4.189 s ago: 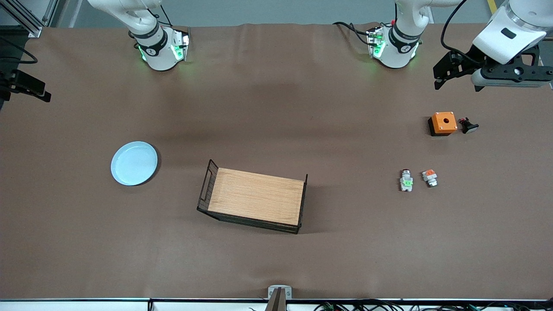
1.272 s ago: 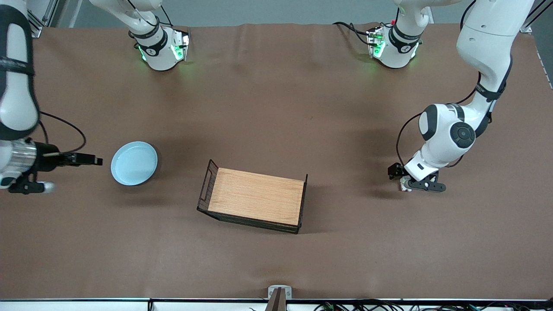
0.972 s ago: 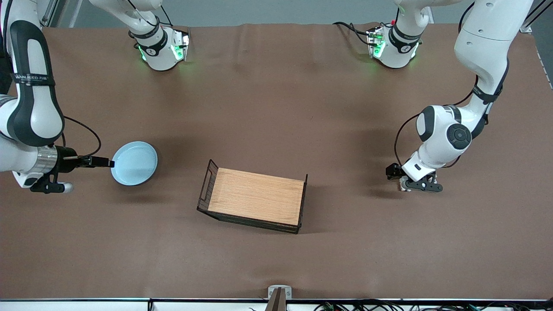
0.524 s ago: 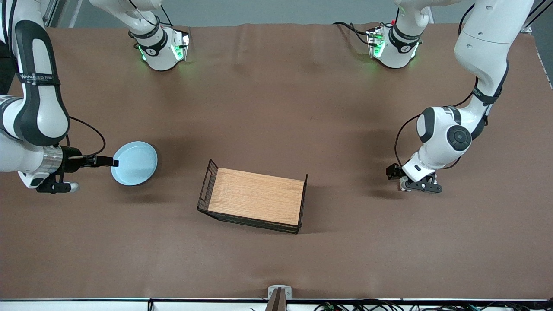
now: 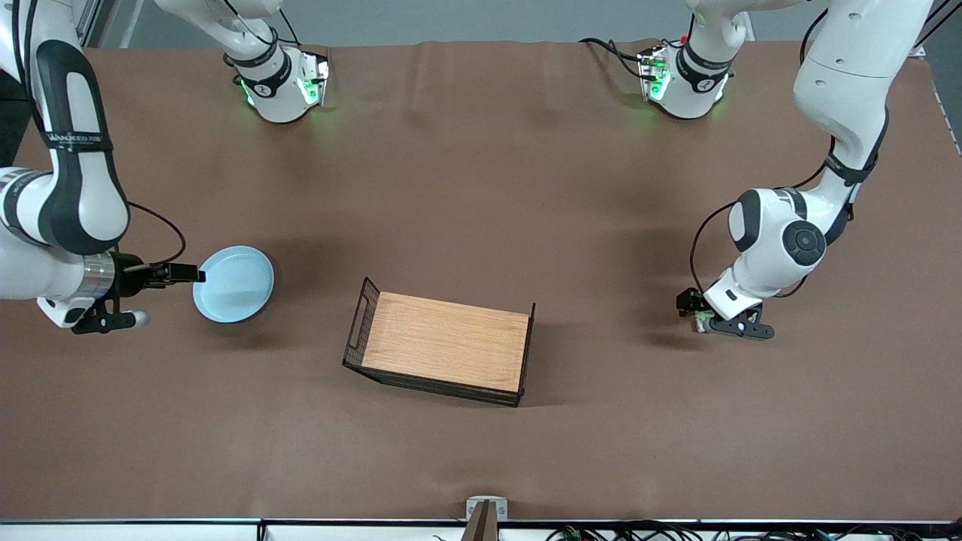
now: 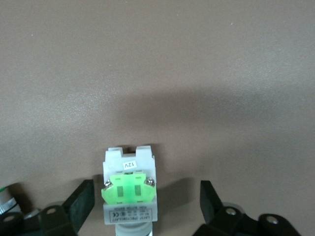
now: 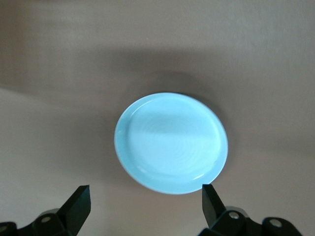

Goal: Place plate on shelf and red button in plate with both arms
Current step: 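Grasp the green button with the left gripper while the right gripper reaches the plate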

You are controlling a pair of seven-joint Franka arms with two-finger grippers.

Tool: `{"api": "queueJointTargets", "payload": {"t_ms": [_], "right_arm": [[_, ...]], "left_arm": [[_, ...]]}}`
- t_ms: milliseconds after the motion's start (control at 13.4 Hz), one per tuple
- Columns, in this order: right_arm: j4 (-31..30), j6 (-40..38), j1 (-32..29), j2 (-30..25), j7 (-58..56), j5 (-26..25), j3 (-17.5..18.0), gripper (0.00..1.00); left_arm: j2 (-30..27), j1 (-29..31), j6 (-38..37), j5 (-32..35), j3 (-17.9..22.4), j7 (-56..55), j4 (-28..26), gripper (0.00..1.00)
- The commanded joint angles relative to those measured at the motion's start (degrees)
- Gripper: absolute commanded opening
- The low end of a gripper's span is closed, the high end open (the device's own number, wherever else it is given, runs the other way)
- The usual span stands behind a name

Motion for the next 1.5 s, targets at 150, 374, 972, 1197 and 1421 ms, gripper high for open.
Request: {"api": "queueJointTargets", "payload": {"t_ms": [150,374,972,1197,1421], "right_arm": [[-2.11,8.64,0.06,4.19,-7.95,-1.59,0.13,1.00],[-2.29,15.50,-0.73,8.41,-11.21,-1.59,0.13,1.00],[-3.34,16.66,-3.10,11.05,-18.58,1.82,0.30,1.00],[-6.67,22.26,-3.19,11.05,-25.62,5.79,0.04,1.00],[-7.56,23.69,-3.10,11.14,-26.43,5.79,0.04,0.94]], "left_arm": [[1.07,0.10,0.25,1.07,0.54,1.53,1.27,0.89],[0.98,0.10,-0.27,1.07,1.14,2.41,1.18,0.81],[-0.43,-0.07,-6.15,1.51,1.41,1.98,2.06,0.26],[-1.39,-0.07,-12.73,1.51,1.41,1.54,5.47,0.01],[-3.23,-0.25,-21.17,1.51,1.15,-4.94,9.52,0.01]]}}
